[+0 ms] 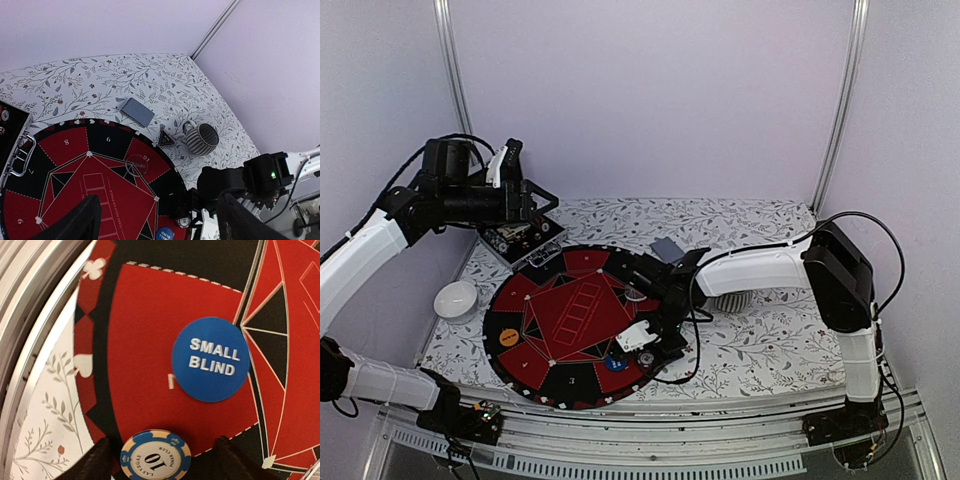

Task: Distribute texas hold em gaming equipment
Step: Adjust the poker chips pile in the small blind area, then pick up the pile of poker chips from the chip case.

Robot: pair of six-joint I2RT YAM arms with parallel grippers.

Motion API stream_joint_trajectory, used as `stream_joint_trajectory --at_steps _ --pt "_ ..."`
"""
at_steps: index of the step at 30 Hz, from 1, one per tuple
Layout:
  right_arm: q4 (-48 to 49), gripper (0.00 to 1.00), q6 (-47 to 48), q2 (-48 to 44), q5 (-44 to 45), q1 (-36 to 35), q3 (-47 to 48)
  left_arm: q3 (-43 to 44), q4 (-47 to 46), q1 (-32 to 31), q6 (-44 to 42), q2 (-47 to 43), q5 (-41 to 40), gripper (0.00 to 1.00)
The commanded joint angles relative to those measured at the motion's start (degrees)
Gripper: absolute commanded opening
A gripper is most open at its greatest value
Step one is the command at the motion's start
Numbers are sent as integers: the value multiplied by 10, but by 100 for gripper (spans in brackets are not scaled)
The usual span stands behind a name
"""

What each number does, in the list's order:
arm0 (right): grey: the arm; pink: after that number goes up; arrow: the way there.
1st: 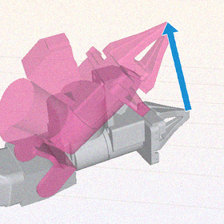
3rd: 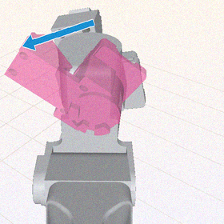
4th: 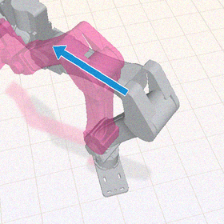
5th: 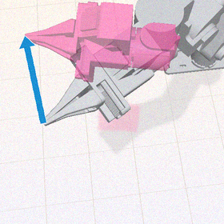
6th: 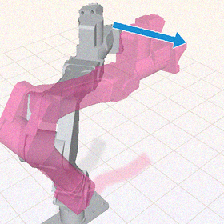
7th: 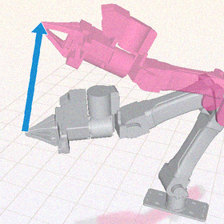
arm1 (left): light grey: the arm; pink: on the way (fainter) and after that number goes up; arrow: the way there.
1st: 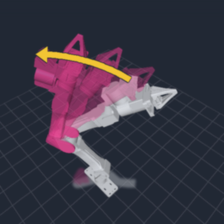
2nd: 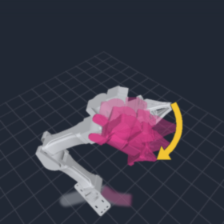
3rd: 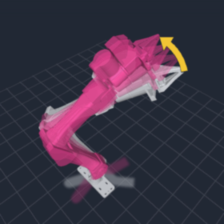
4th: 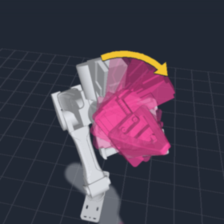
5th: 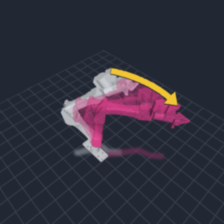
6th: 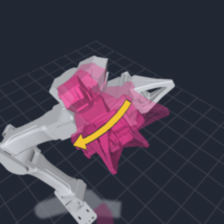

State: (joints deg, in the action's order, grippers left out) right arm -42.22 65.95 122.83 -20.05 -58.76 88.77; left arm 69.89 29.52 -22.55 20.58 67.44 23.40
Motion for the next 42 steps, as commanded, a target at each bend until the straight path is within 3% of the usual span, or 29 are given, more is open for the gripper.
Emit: stream_joint_trajectory --at_steps 1,5,12,16,20,23,26,29,33,42 --pt "1 82 -2 -17 15 -2 -11 -7 8 8 -9 -3 -5 82" --pt "12 100 -12 -40 0 -4 -11 -12 4 9 -9 3 -10 82" --pt "174 99 -109 -152 7 -6 -41 -25 -5 24 -5 40 -91 82" --pt "314 99 -231 -233 87 16 -77 -17 25 52 3 96 -174 81" --pt "371 99 -366 -285 103 71 -80 8 26 94 0 164 -239 81" --pt "376 99 -441 -307 109 99 -86 43 22 126 -14 226 -310 68" --pt "384 99 -441 -323 111 105 -110 106 37 147 -53 313 -393 53" --pt "388 99 -437 -339 114 104 -134 221 133 161 -85 423 -437 45" --pt "397 99 -426 -363 112 105 -165 312 203 164 -115 537 -510 43" --pt "419 99 -411 -380 105 105 -191 407 226 185 -149 626 -540 40"
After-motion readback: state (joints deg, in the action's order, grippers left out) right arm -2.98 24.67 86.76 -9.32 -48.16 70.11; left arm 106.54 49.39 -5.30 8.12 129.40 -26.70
